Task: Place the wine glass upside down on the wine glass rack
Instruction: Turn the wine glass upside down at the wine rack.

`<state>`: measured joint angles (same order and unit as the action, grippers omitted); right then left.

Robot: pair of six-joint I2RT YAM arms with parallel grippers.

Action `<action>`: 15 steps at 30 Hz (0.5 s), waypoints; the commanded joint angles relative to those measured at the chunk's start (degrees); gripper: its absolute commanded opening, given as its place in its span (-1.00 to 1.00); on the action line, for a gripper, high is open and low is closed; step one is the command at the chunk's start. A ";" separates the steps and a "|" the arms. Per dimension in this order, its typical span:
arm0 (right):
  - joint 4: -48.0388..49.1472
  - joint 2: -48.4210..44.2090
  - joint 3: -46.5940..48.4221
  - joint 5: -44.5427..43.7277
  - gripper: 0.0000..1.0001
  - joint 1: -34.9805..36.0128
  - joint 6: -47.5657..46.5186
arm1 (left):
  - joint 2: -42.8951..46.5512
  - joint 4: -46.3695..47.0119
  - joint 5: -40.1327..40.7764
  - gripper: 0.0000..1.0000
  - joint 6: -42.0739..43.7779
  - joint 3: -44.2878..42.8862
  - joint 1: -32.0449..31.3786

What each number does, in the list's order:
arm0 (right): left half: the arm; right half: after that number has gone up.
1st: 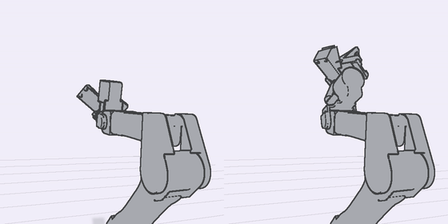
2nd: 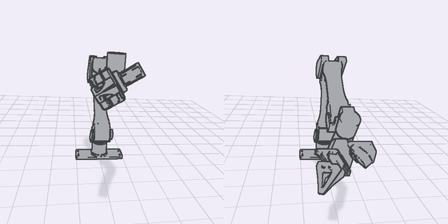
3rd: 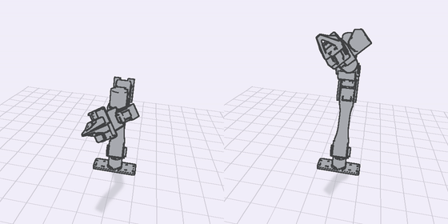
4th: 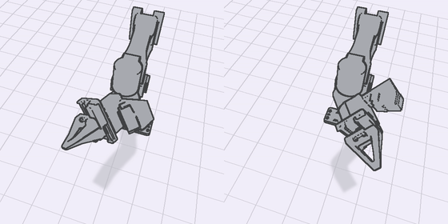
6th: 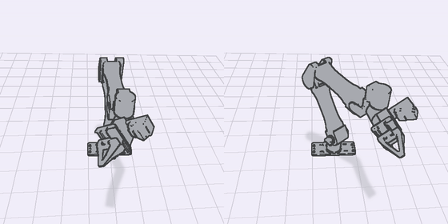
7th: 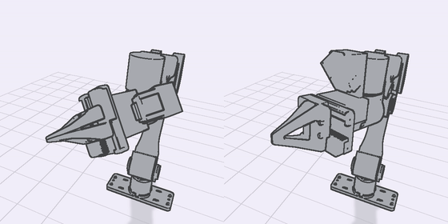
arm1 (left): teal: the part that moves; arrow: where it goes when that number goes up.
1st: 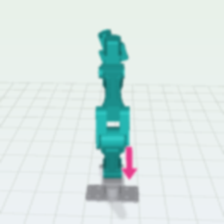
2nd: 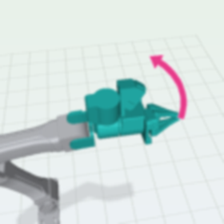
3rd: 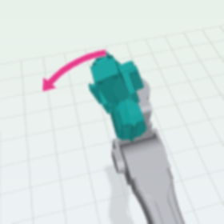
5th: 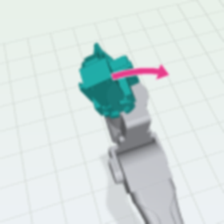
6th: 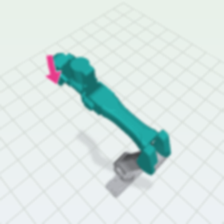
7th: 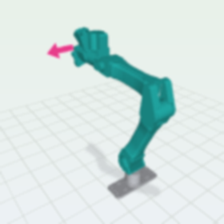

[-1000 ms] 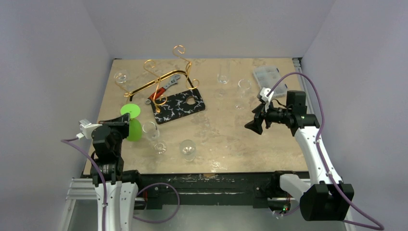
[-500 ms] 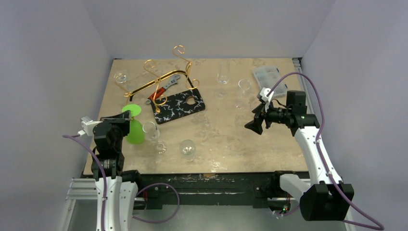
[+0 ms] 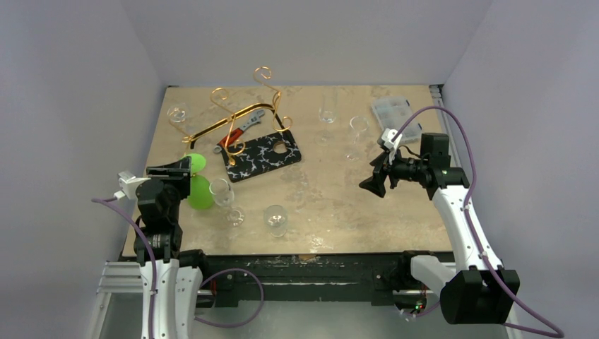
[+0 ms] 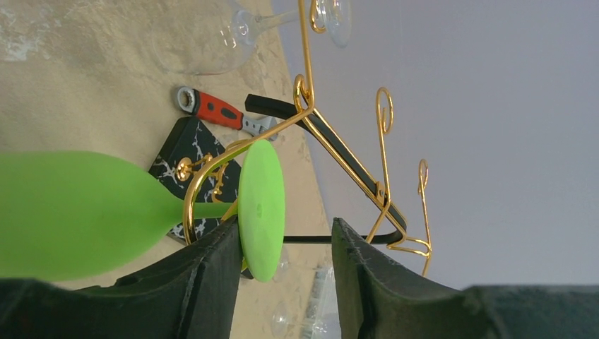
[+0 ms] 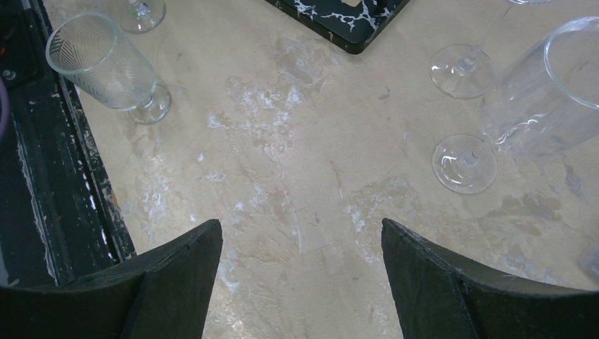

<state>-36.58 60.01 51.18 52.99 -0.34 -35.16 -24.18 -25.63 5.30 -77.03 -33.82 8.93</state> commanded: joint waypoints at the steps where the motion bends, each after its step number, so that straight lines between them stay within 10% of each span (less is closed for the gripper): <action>1: -0.51 -0.77 1.18 0.00 0.60 -0.10 -0.88 | -0.19 1.70 -0.96 -0.02 0.42 -1.06 -0.19; 15: -0.86 -0.66 1.36 0.12 0.60 -0.12 -1.07 | -1.29 0.20 -4.69 0.38 -1.04 -3.44 -0.14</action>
<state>-36.60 60.01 51.18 52.99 -0.34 -35.18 -24.75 -24.62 3.22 -77.45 -35.05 8.93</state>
